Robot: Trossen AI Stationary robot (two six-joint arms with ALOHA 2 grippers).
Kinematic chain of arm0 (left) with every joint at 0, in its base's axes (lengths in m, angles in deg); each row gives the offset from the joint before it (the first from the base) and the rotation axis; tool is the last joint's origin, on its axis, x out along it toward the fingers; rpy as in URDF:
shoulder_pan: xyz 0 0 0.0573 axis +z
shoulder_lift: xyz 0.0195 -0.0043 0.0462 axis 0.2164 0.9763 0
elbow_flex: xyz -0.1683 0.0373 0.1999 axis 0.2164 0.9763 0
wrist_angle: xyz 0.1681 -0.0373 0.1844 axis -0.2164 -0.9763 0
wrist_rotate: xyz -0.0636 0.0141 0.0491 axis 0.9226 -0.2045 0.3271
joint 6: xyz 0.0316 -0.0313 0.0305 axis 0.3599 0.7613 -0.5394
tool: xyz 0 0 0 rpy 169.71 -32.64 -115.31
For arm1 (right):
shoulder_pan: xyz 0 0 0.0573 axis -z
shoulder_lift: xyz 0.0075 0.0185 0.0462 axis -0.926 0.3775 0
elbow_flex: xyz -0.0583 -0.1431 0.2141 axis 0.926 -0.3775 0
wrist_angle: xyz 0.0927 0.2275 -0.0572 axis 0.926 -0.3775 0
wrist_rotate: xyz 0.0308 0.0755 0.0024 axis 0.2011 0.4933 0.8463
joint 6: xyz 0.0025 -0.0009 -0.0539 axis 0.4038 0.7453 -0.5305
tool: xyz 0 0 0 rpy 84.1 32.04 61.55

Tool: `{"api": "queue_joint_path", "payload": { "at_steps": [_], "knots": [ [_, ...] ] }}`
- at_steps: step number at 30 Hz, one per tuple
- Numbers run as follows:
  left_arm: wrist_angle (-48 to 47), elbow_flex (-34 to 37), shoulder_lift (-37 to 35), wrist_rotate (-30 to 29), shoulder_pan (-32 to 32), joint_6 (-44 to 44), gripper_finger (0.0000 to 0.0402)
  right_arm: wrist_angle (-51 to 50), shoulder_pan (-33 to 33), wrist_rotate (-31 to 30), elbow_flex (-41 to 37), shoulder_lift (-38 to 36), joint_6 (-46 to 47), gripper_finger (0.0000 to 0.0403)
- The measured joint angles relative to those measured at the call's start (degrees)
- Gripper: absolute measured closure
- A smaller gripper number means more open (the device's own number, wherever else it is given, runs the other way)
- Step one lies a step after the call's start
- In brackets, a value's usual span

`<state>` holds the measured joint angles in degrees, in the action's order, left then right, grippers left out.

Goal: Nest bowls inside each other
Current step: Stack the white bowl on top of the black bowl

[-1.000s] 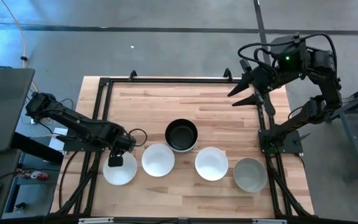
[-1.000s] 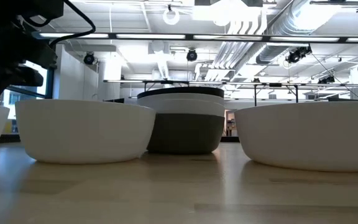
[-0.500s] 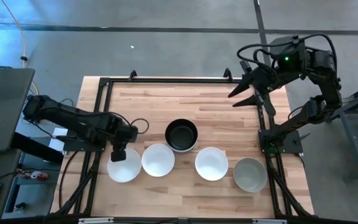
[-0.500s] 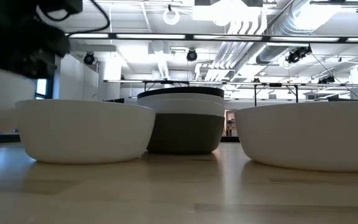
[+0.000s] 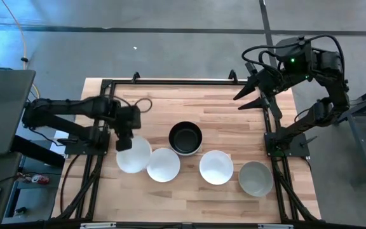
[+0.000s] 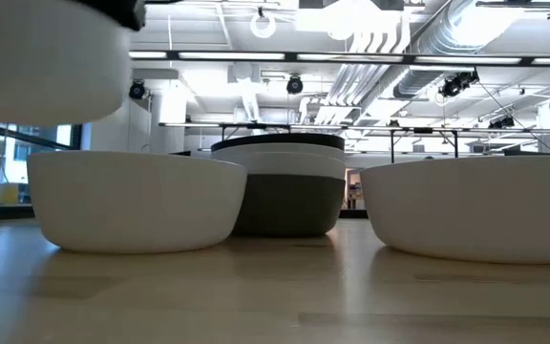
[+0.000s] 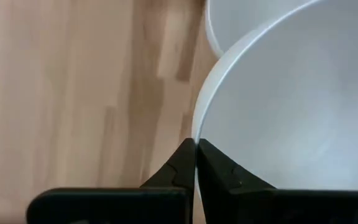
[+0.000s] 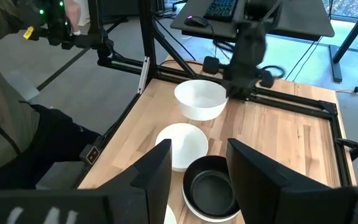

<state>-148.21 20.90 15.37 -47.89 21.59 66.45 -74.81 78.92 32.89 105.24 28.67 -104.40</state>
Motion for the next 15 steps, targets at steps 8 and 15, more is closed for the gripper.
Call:
{"api": "queue_joint_path", "payload": {
  "at_steps": [8,15],
  "knots": [
    [2.21,-7.45,4.27,-3.86,7.49,-4.83,0.0401,-0.52,0.0,0.0,0.0,0.0,-0.02,0.0258],
    [5.36,-14.56,14.74,-0.73,10.97,-9.99,0.0401,-0.75,0.0,0.0,0.01,0.0,-0.05,0.0258]
  ]
}}
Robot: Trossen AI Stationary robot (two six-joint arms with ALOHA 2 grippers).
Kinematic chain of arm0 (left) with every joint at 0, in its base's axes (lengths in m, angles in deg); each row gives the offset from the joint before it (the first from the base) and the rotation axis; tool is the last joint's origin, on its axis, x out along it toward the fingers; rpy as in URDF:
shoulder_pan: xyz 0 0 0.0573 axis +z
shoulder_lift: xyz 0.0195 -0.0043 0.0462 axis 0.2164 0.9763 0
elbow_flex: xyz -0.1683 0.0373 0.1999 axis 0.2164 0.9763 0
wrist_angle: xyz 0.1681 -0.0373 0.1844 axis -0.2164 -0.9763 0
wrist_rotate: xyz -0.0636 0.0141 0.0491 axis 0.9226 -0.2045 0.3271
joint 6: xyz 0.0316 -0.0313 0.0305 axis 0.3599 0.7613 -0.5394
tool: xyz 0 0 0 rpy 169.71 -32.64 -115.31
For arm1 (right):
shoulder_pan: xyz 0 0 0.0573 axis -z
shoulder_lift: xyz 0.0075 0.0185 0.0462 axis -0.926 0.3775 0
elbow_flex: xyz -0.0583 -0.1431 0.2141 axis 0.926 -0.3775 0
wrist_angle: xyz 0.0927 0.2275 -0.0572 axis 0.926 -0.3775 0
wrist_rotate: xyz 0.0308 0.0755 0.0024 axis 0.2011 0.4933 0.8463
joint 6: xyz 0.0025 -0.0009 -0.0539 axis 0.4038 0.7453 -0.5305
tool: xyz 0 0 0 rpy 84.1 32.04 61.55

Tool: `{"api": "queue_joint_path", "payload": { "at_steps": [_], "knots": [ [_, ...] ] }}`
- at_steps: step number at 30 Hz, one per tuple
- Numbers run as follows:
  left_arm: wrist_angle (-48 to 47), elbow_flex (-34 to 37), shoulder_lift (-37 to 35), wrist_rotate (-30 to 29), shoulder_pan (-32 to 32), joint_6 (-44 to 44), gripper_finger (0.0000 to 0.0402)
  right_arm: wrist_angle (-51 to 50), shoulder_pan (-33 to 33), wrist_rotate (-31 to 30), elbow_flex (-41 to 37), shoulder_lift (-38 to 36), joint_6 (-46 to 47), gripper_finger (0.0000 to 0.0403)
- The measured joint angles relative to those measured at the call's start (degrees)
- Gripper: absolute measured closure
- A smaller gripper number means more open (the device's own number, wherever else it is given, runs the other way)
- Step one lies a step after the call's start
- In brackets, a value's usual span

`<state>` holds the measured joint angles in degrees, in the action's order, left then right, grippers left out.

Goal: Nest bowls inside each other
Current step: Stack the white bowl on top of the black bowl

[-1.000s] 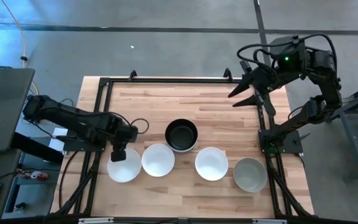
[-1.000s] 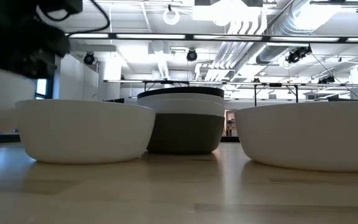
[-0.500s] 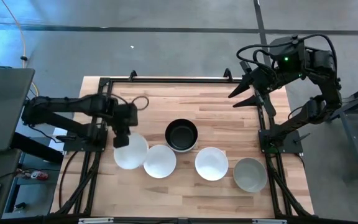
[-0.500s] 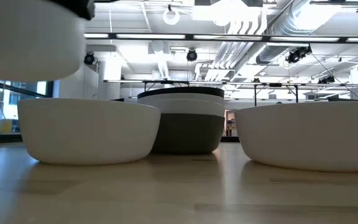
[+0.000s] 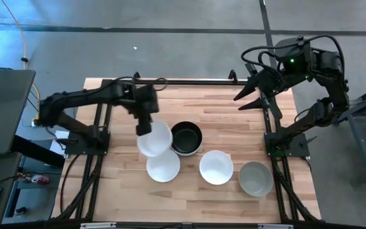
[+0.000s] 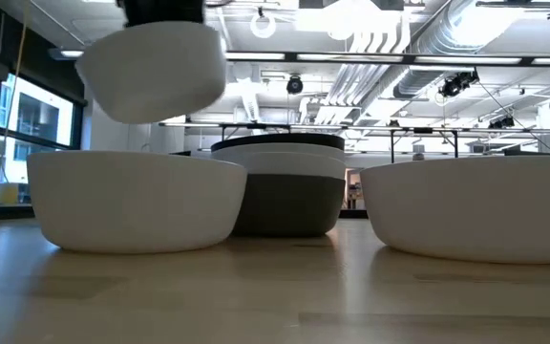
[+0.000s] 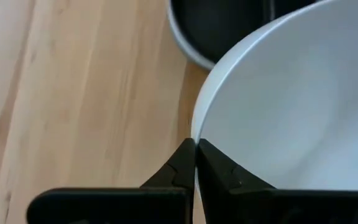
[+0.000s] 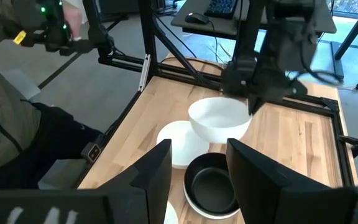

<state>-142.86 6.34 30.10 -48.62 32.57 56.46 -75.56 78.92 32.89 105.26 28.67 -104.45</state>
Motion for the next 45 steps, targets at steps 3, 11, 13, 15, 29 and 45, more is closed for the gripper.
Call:
{"api": "queue_joint_path", "payload": {
  "at_steps": [3,11,13,15,29,45],
  "knots": [
    [0.45,-4.48,5.81,2.53,0.89,-2.99,0.0401,-0.63,0.0,0.0,-0.02,0.0,-0.84,0.0258],
    [-0.44,-19.92,21.47,6.76,2.85,-9.2,0.0401,-2.71,0.0,0.0,-0.02,0.0,-1.49,0.0258],
    [-1.45,-24.02,25.18,7.86,3.18,-10.33,0.0401,-3.12,0.0,0.0,-0.01,0.0,-1.5,0.0258],
    [-2.54,-27.89,28.59,8.35,3.42,-11.29,0.0401,-3.69,0.0,0.0,0.0,0.0,-1.5,0.0258],
    [-7.73,-39.94,42.79,8.88,3.99,-13.76,0.0401,-5.38,0.0,-0.02,-0.01,0.0,-3.61,0.0258],
    [-9.24,-39.94,44.09,5.45,3.94,-11.08,0.0401,-5.4,0.02,0.0,-0.02,0.0,-4.52,0.0258]
  ]
}}
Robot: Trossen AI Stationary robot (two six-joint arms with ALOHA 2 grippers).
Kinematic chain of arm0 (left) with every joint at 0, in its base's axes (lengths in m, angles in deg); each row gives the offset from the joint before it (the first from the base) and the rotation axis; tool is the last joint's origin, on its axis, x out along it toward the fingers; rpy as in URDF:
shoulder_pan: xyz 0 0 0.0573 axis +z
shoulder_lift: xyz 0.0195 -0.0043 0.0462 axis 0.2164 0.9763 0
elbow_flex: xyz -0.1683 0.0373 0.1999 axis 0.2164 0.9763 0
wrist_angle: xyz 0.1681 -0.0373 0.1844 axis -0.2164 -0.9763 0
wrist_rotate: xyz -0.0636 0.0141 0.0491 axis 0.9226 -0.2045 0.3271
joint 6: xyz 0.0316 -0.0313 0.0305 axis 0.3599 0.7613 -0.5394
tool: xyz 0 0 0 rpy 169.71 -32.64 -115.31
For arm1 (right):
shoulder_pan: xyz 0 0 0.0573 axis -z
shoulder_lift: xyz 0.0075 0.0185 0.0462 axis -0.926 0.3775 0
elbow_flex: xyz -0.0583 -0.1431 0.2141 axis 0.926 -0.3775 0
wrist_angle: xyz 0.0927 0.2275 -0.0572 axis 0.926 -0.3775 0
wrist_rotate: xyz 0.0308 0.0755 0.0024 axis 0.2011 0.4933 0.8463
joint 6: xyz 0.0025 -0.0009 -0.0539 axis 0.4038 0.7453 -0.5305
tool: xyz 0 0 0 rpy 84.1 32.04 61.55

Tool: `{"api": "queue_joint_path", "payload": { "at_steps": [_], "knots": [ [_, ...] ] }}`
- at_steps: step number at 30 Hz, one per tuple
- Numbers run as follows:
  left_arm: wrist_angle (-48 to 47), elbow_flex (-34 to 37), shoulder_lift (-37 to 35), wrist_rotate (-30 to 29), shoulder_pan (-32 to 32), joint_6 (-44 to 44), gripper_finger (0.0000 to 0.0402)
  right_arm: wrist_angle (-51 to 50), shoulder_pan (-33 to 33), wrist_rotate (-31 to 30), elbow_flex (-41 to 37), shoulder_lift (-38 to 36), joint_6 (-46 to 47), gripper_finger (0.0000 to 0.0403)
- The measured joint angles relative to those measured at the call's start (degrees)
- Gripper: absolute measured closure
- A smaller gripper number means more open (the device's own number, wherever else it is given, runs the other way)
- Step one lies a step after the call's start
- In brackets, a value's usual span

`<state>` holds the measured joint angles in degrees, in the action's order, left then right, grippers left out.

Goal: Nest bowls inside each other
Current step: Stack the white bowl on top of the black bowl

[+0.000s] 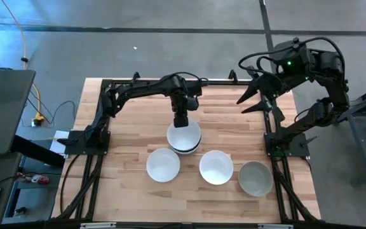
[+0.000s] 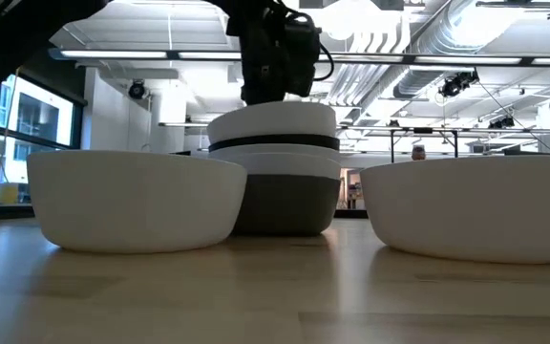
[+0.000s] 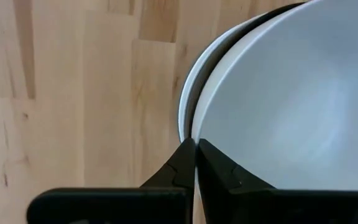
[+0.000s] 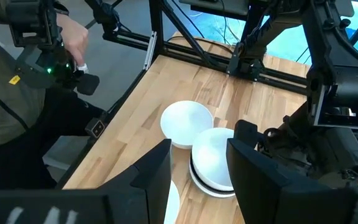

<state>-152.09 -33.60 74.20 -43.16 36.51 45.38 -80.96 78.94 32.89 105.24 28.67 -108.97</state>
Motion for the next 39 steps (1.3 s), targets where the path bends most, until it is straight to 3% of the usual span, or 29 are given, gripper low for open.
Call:
{"api": "queue_joint_path", "payload": {
  "at_steps": [14,31,39],
  "knots": [
    [-0.76,0.0,0.11,-0.92,-0.07,2.82,0.0401,0.21,-0.02,0.0,0.01,0.0,1.1,0.0258],
    [-0.96,-0.13,5.66,-1.19,-0.46,1.84,0.0401,-0.1,0.0,0.0,0.0,-0.02,2.04,0.0258],
    [-2.99,-5.4,5.05,-4.35,-0.44,1.76,0.0401,-0.1,-0.01,0.0,0.0,-0.02,0.7,0.0258]
  ]
}}
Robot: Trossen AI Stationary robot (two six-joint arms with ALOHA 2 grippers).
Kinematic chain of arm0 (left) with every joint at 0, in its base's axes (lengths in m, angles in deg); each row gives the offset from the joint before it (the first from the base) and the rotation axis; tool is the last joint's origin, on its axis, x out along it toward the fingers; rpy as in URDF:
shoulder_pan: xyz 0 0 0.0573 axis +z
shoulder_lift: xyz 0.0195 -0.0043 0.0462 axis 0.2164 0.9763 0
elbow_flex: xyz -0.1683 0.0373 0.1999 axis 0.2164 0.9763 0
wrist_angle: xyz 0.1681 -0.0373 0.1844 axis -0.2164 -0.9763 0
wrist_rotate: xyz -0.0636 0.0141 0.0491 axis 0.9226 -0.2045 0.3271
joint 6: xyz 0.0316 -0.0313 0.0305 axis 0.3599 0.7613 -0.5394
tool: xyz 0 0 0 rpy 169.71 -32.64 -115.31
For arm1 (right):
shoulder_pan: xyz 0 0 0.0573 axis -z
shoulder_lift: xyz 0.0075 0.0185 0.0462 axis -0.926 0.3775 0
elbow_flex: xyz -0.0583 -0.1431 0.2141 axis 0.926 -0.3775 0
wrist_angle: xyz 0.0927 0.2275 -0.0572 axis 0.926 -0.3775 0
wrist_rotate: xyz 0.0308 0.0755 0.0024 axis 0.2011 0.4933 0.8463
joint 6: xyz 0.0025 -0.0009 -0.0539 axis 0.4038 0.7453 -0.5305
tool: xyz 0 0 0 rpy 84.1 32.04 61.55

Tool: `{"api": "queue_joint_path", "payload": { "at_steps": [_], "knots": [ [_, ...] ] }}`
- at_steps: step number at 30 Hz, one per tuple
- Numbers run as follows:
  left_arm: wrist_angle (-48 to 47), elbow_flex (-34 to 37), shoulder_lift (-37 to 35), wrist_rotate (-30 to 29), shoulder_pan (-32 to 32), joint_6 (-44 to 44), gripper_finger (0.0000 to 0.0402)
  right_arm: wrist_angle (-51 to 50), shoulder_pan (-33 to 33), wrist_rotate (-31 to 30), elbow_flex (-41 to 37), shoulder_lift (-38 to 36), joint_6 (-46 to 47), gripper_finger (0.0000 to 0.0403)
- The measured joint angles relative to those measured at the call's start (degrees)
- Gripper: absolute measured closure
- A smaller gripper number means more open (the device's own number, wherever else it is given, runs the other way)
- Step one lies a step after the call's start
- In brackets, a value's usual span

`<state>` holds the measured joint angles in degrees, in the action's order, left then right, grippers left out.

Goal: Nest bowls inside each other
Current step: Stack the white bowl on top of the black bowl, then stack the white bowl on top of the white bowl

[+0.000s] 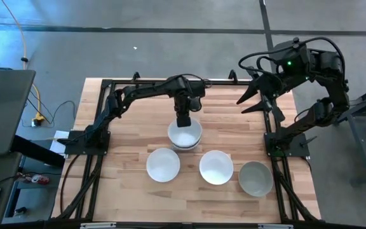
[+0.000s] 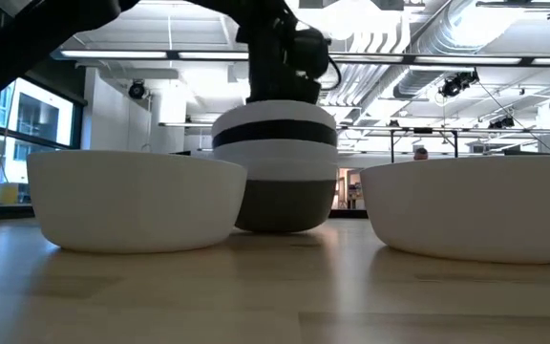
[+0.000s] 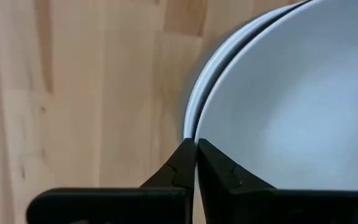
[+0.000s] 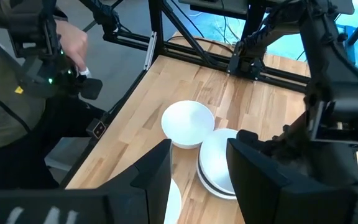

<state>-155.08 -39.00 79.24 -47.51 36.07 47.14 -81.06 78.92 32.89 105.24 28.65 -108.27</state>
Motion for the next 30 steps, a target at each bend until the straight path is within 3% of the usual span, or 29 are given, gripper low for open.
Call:
{"api": "queue_joint_path", "payload": {
  "at_steps": [17,25,30],
  "knots": [
    [-0.11,-1.97,0.5,0.63,-0.36,-0.4,0.0396,-1.23,-0.01,0.01,0.01,0.0,2.38,0.0258],
    [0.02,-1.97,0.5,3.44,-0.55,-1.2,0.0313,-1.25,-0.01,0.02,0.0,0.0,2.36,0.0258],
    [0.58,-1.97,0.27,-0.06,-0.75,-1.6,0.0247,-1.25,-0.01,0.02,0.0,0.0,2.36,0.0258]
  ]
}}
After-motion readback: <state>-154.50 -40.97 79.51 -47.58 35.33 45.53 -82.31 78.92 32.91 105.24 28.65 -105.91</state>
